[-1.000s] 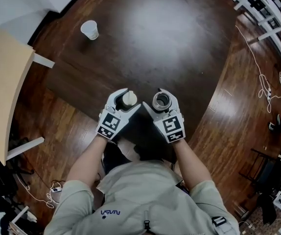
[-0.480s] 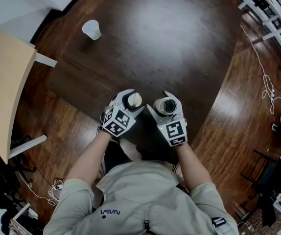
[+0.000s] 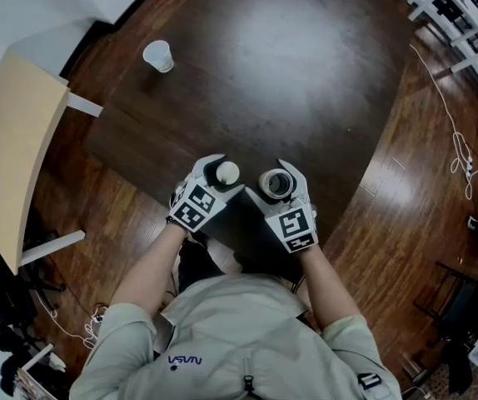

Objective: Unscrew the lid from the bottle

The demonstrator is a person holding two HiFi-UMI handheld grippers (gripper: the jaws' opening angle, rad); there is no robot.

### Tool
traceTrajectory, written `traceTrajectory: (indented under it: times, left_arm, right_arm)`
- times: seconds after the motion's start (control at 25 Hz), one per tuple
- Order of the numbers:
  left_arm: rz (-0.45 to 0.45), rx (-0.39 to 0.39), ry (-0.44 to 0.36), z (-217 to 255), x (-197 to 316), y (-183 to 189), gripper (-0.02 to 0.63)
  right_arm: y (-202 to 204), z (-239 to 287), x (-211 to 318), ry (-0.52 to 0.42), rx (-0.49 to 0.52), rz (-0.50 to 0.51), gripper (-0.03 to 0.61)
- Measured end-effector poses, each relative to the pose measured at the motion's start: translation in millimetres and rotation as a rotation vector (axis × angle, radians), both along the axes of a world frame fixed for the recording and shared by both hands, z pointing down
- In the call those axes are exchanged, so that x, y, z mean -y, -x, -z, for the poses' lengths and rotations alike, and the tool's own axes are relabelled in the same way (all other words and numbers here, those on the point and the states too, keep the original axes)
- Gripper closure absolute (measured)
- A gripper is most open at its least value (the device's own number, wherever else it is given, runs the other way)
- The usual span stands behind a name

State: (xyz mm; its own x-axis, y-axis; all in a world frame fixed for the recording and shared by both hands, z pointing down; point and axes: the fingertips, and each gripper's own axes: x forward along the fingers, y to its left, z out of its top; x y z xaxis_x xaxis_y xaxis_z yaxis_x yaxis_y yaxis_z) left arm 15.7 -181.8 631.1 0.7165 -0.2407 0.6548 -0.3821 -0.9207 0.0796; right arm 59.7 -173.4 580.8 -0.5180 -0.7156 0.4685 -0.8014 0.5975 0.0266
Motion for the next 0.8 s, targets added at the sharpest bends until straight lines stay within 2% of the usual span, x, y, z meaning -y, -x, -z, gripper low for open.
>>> traceTrajectory:
  times: [0.08, 0.24, 0.32, 0.36, 0.4, 0.44, 0.48, 0.52, 0.56, 0.68, 0.8]
  left_arm:
    - [0.063, -0.048, 0.000, 14, -2, 4, 0.268]
    - [0.262, -0.180, 0.005, 43, -24, 31, 0.297]
    - [0.363, -0.251, 0.024, 56, -46, 51, 0.364]
    - [0.411, -0.288, 0.042, 62, -58, 61, 0.427]
    - [0.450, -0.323, 0.063, 68, -70, 70, 0.544]
    - [0.474, -0.354, 0.081, 73, -81, 76, 0.611]
    - [0.483, -0.376, 0.089, 77, -91, 79, 0.611]
    - [0.482, -0.384, 0.086, 80, -100, 81, 0.611]
    - [0.482, -0.379, 0.074, 82, -107, 83, 0.611]
    - [0.511, -0.355, 0.003, 92, -117, 88, 0.611]
    - [0.527, -0.367, -0.115, 123, -116, 87, 0.611]
  right_arm:
    - [-12, 4, -7, 0.019, 0.021, -0.012, 0.198]
    - [-41, 4, -42, 0.067, 0.065, -0.060, 0.196]
    - [-54, 5, -63, 0.076, 0.092, -0.127, 0.198]
    - [-59, 8, -74, 0.069, 0.100, -0.166, 0.201]
    - [-62, 12, -83, 0.055, 0.102, -0.195, 0.229]
    - [-61, 18, -90, 0.037, 0.103, -0.206, 0.348]
    - [-56, 26, -95, 0.015, 0.105, -0.200, 0.457]
    - [-49, 35, -98, -0.009, 0.113, -0.183, 0.538]
    - [-39, 45, -100, -0.029, 0.127, -0.162, 0.577]
    - [-17, 75, -101, -0.076, 0.184, -0.117, 0.577]
    - [-7, 107, -92, -0.129, 0.222, -0.079, 0.577]
